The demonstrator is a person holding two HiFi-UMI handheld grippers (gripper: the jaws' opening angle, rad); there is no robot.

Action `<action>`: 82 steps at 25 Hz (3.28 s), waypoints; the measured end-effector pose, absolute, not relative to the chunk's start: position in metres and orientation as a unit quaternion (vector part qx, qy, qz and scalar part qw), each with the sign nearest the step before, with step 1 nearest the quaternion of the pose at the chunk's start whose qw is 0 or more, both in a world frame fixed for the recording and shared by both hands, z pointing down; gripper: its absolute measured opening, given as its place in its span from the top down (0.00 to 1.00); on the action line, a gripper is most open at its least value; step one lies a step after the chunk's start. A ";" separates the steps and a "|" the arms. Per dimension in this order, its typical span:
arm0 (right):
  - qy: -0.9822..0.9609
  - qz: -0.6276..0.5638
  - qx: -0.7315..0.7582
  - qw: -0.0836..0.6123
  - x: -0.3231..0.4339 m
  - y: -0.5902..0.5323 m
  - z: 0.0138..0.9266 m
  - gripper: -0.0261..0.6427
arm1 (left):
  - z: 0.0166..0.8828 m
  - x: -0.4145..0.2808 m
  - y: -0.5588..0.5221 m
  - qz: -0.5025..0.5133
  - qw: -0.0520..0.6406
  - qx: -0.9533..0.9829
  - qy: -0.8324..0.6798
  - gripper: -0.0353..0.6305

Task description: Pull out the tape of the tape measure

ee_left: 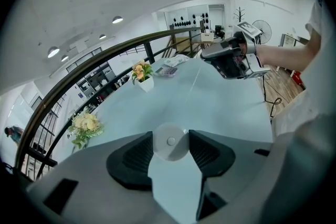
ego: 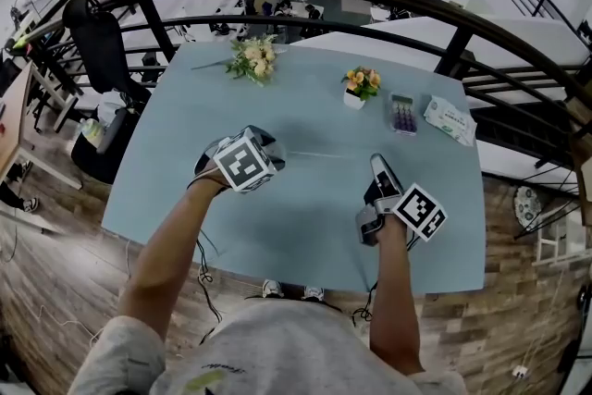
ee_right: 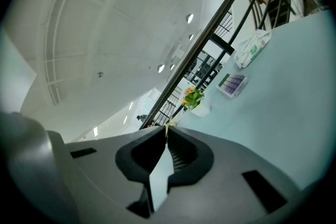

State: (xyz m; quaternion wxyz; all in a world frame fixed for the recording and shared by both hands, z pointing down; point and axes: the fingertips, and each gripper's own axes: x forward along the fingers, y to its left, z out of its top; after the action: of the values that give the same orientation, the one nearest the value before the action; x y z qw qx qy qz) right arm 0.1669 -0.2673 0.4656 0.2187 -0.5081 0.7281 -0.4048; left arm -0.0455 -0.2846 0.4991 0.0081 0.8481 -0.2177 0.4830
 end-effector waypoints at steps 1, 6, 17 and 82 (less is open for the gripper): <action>0.727 -0.405 -0.509 0.218 0.168 -0.267 0.467 0.93 | 0.500 -0.045 -0.285 0.484 0.008 0.848 -0.217 0.62; 0.721 -0.410 -0.515 0.217 0.171 -0.265 0.473 0.93 | 0.506 -0.042 -0.284 0.491 0.007 0.845 -0.211 0.62; 0.706 -0.425 -0.532 0.194 0.180 -0.261 0.503 0.93 | 0.531 -0.033 -0.282 0.505 0.013 0.842 -0.190 0.62; 0.733 -0.387 -0.557 -0.051 0.156 -0.277 0.589 0.93 | 0.612 0.003 -0.289 0.529 0.041 0.835 -0.143 0.62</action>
State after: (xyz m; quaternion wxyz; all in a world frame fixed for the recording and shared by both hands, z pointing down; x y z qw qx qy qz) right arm 0.1556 -0.2771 0.5892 -0.0513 -0.5566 0.7333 -0.3871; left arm 0.0031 -0.2888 0.6121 0.0414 0.8354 -0.1430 0.5291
